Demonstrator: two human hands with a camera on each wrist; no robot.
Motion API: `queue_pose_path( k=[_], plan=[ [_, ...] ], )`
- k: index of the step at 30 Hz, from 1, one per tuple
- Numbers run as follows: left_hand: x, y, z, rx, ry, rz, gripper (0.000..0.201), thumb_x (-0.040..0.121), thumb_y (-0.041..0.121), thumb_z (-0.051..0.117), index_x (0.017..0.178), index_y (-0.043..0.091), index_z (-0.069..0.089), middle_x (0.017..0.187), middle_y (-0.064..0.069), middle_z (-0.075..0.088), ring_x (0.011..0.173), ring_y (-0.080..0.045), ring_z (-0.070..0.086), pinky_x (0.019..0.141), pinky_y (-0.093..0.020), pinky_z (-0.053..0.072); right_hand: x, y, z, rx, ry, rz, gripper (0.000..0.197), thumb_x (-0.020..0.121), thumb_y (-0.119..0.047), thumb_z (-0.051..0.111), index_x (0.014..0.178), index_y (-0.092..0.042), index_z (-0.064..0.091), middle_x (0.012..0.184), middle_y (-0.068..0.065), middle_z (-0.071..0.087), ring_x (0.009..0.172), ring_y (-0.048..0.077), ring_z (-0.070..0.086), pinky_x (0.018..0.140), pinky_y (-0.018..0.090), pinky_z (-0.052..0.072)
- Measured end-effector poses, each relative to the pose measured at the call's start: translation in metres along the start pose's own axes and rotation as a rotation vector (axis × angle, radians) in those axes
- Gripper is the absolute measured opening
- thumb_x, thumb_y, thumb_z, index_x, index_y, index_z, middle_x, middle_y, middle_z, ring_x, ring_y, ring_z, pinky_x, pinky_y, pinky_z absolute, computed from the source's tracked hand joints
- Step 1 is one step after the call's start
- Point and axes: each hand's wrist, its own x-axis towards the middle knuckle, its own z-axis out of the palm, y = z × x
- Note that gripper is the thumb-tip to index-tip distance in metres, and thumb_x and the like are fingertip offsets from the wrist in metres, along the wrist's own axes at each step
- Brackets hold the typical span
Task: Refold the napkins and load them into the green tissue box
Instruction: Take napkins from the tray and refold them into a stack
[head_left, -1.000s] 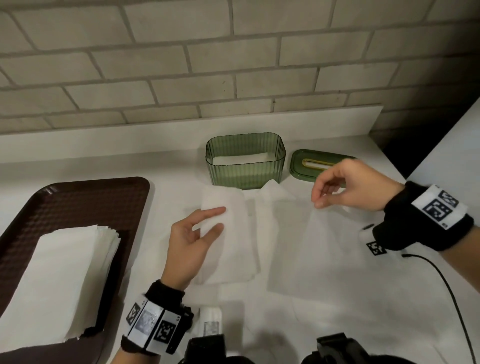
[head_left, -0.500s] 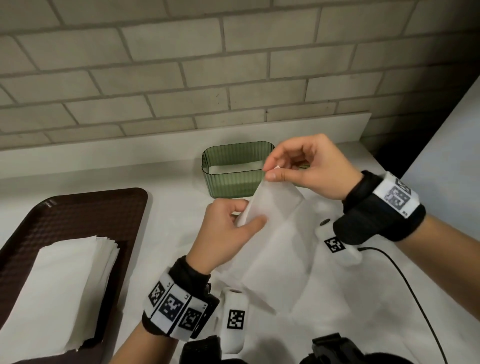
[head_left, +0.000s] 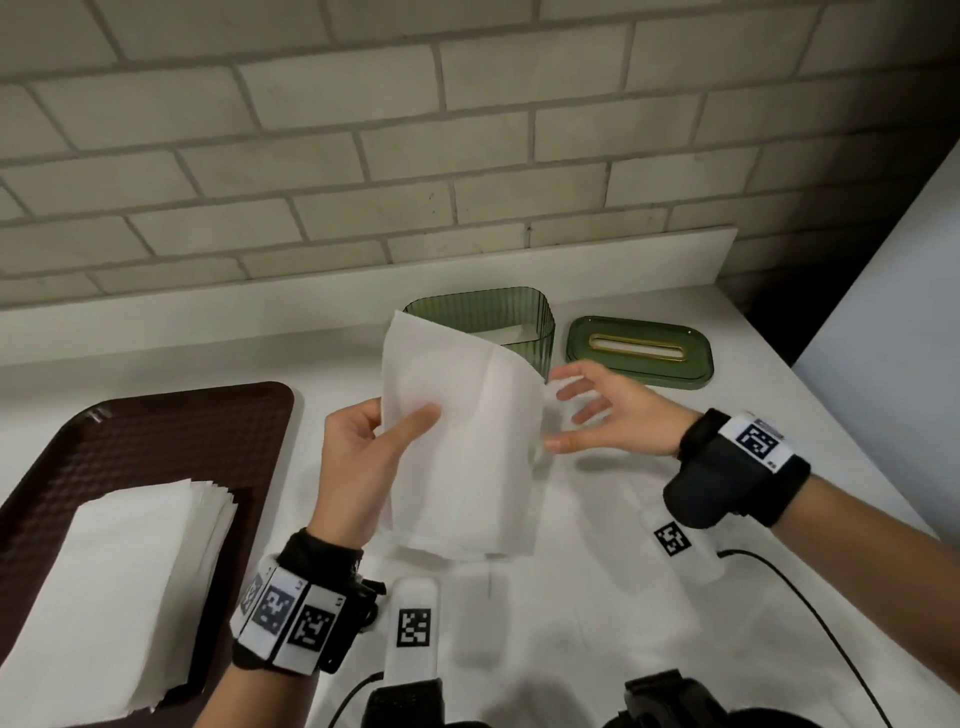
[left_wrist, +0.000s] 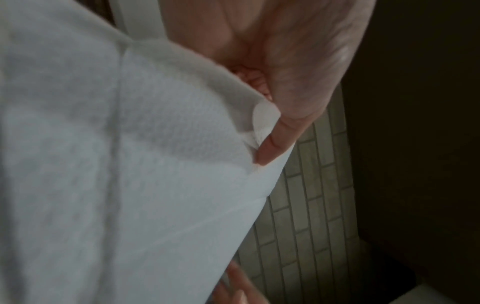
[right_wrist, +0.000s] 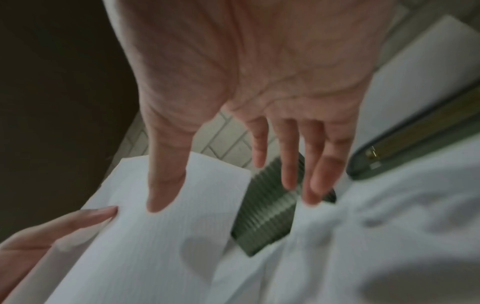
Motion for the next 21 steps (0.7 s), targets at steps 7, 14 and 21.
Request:
queue_pose_path(
  k=[7, 14, 21],
  plan=[
    [0.001, -0.014, -0.008, -0.108, 0.114, -0.074, 0.015, 0.082, -0.005, 0.068, 0.095, 0.0, 0.073, 0.096, -0.015, 0.076, 0.088, -0.028, 0.072, 0.074, -0.033, 0.056, -0.004, 0.003, 0.047, 0.412, -0.102, 0.005, 0.041, 0.071, -0.029, 0.08, 0.101, -0.003, 0.069, 0.086, 0.019, 0.071, 0.08, 0.019, 0.06, 0.08, 0.037, 0.044],
    [-0.008, -0.014, 0.007, -0.049, 0.112, 0.013, 0.014, 0.091, 0.009, 0.063, 0.095, 0.0, 0.072, 0.096, -0.011, 0.076, 0.093, -0.029, 0.072, 0.08, -0.038, 0.058, -0.012, -0.039, 0.04, 0.404, 0.111, -0.287, 0.032, 0.081, -0.031, 0.074, 0.104, -0.01, 0.071, 0.104, -0.002, 0.073, 0.097, 0.023, 0.067, 0.086, 0.036, 0.052],
    [-0.015, -0.015, 0.032, -0.168, 0.023, -0.098, 0.073, 0.076, 0.07, 0.064, 0.108, 0.005, 0.07, 0.116, -0.019, 0.068, 0.106, -0.026, 0.068, 0.095, -0.044, 0.054, -0.013, -0.056, 0.062, 0.266, 0.033, -0.36, 0.029, 0.087, -0.043, 0.057, 0.097, -0.022, 0.075, 0.108, 0.0, 0.065, 0.089, 0.01, 0.06, 0.078, 0.017, 0.044]
  ],
)
